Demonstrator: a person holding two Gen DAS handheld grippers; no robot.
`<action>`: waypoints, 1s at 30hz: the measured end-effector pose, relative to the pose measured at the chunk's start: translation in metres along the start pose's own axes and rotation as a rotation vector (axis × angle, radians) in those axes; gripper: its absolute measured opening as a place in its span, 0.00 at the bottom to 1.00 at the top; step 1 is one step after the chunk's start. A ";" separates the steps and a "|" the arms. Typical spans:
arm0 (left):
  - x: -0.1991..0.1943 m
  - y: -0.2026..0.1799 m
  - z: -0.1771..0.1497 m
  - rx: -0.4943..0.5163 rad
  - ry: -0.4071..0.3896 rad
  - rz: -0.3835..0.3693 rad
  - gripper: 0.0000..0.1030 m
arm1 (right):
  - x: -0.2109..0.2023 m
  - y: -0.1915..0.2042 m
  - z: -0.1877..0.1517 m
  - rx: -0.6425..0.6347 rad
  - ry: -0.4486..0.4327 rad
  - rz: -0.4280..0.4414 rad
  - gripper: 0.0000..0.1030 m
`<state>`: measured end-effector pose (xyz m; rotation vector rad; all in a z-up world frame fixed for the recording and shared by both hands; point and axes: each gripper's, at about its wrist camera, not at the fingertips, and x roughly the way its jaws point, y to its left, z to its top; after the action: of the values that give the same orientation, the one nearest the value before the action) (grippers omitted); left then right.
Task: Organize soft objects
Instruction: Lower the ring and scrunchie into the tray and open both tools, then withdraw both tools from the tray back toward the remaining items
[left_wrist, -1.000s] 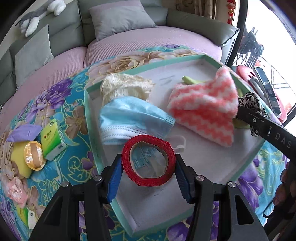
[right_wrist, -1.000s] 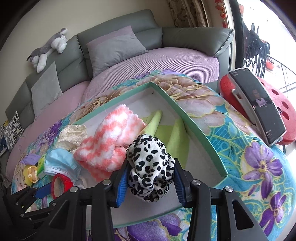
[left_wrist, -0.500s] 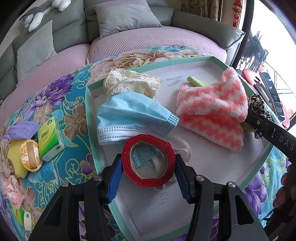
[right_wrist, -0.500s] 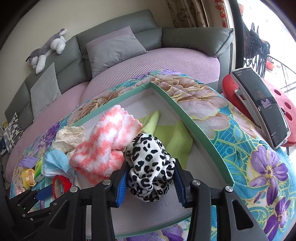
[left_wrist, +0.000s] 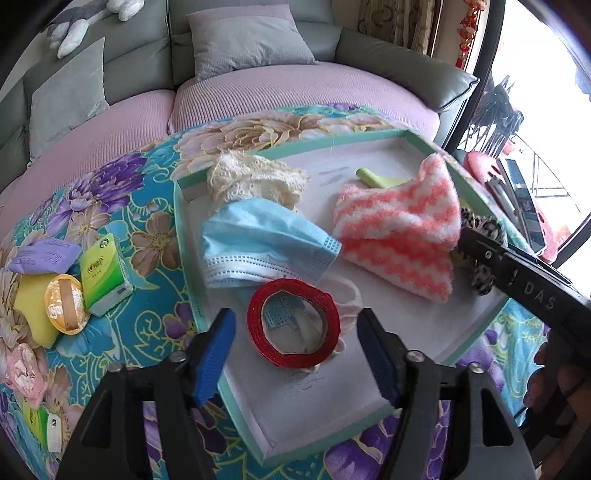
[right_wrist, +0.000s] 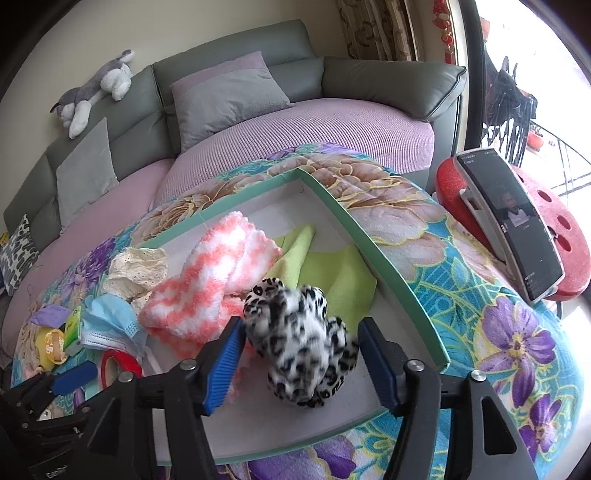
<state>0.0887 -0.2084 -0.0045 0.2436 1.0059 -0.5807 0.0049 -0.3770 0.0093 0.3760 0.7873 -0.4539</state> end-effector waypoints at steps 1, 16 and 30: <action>-0.003 0.000 0.000 0.002 -0.005 0.000 0.69 | -0.003 0.001 0.001 -0.009 -0.003 -0.005 0.67; -0.031 0.028 0.004 -0.094 -0.074 0.034 0.69 | -0.020 0.010 0.002 -0.050 -0.013 -0.005 0.69; -0.013 0.065 -0.006 -0.230 -0.033 0.154 0.89 | -0.017 0.014 0.000 -0.071 -0.003 -0.029 0.90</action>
<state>0.1155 -0.1476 -0.0006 0.1054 1.0029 -0.3249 0.0021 -0.3608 0.0240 0.2983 0.8043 -0.4521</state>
